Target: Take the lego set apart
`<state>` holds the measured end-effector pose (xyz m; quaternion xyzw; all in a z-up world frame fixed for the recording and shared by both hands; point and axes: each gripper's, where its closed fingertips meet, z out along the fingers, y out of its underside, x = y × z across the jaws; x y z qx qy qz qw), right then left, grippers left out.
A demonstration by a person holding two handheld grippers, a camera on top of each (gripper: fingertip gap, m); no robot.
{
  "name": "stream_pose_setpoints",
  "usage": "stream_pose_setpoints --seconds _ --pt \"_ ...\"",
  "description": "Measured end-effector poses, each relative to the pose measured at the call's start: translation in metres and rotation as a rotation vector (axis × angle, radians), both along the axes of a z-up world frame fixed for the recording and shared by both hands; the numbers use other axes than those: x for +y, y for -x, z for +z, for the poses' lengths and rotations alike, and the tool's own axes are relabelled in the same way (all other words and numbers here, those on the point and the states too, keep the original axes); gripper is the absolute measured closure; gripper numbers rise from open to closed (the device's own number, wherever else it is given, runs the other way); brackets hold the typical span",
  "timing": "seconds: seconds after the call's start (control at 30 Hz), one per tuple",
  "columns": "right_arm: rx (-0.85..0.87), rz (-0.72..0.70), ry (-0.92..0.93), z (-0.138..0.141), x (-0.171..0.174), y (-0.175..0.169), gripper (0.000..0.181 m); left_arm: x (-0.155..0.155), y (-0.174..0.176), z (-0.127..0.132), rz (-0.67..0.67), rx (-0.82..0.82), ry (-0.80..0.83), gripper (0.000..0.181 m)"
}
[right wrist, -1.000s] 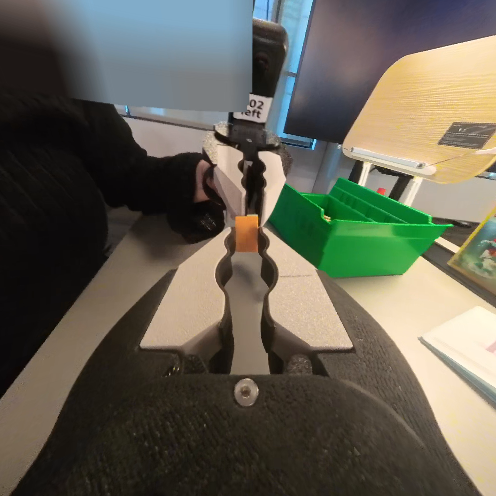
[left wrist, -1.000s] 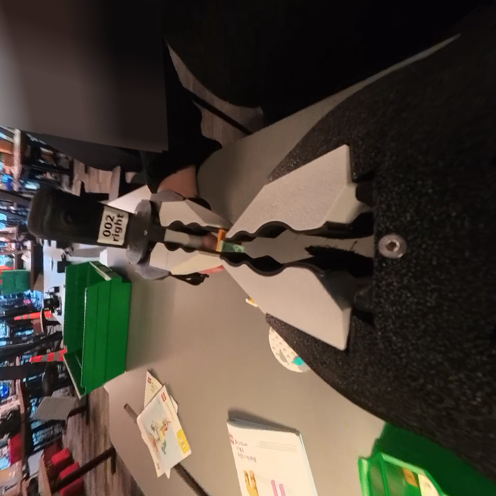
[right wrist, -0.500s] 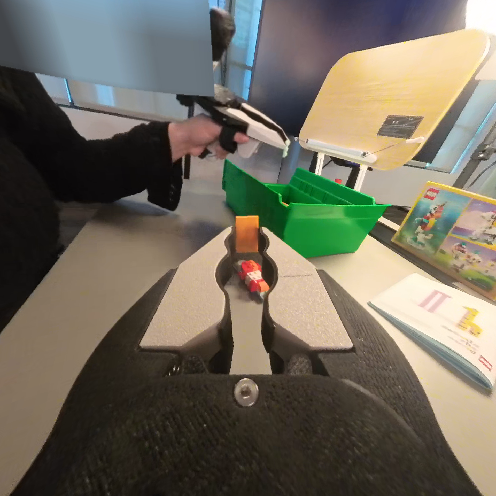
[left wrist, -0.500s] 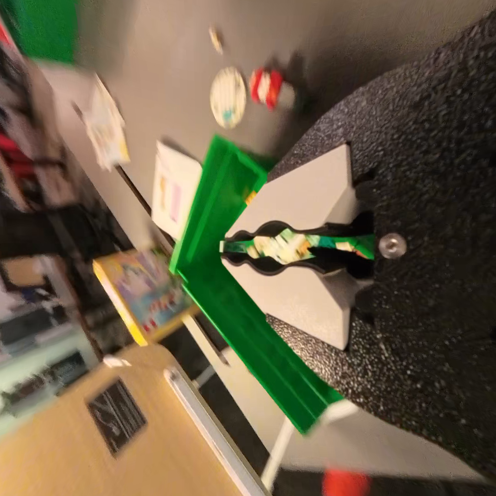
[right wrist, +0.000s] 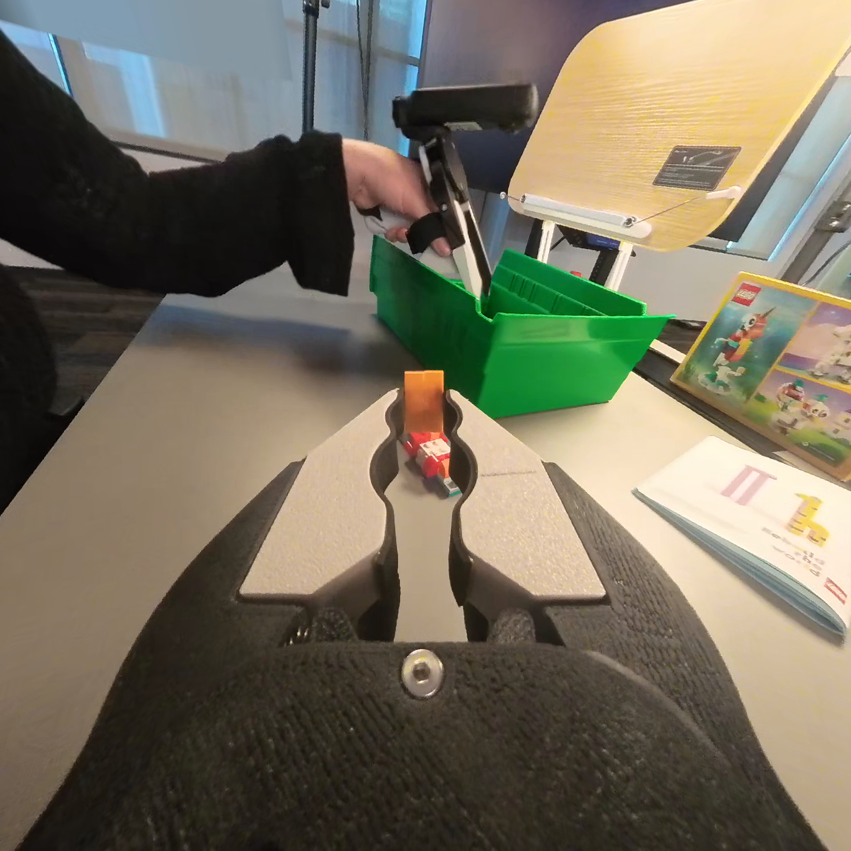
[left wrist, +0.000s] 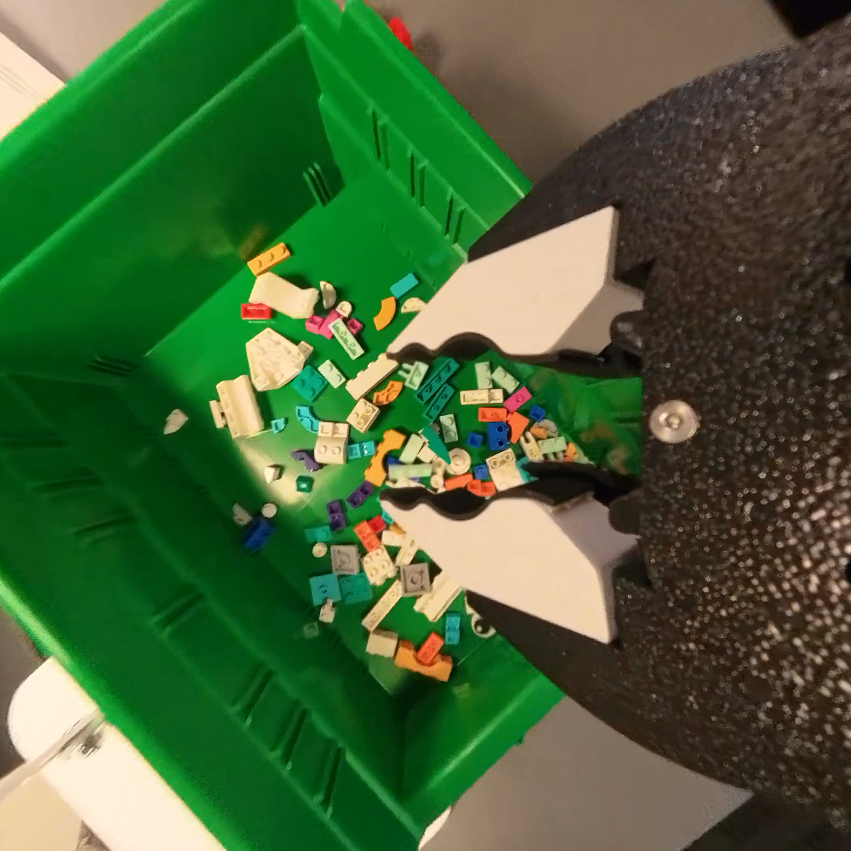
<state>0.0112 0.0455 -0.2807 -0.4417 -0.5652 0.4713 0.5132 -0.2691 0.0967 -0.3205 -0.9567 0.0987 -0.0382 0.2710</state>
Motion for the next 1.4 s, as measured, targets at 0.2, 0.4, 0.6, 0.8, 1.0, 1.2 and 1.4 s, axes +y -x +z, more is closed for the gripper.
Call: stream_pose_setpoints --seconds 0.2,0.4,0.6,0.8,1.0,1.2,1.4 --pt "0.036 -0.091 -0.081 0.006 0.011 -0.003 0.167 0.014 -0.043 0.045 -0.117 -0.052 -0.233 0.133" --pt "0.053 -0.269 -0.427 0.010 0.022 -0.006 0.167 -0.036 -0.214 0.110 -0.605 -0.164 -0.881 0.143" --pt "-0.050 -0.471 -0.967 -0.003 0.032 -0.003 0.167 -0.061 -0.269 0.073 -0.685 -0.166 -1.170 0.140" --pt "0.019 -0.413 -0.999 -0.009 0.014 0.015 0.167 -0.046 -0.264 0.042 -0.658 -0.124 -1.102 0.145" --pt "0.066 -0.373 -0.927 -0.007 0.013 0.025 0.167 -0.037 -0.259 0.032 -0.603 -0.240 -1.003 0.155" --pt "0.061 -0.370 -0.977 -0.008 0.009 0.025 0.167 -0.040 -0.262 0.031 -0.636 -0.274 -0.988 0.162" --pt "0.030 -0.373 -1.009 -0.011 0.011 0.024 0.167 -0.042 -0.268 0.026 -0.679 -0.248 -0.966 0.175"
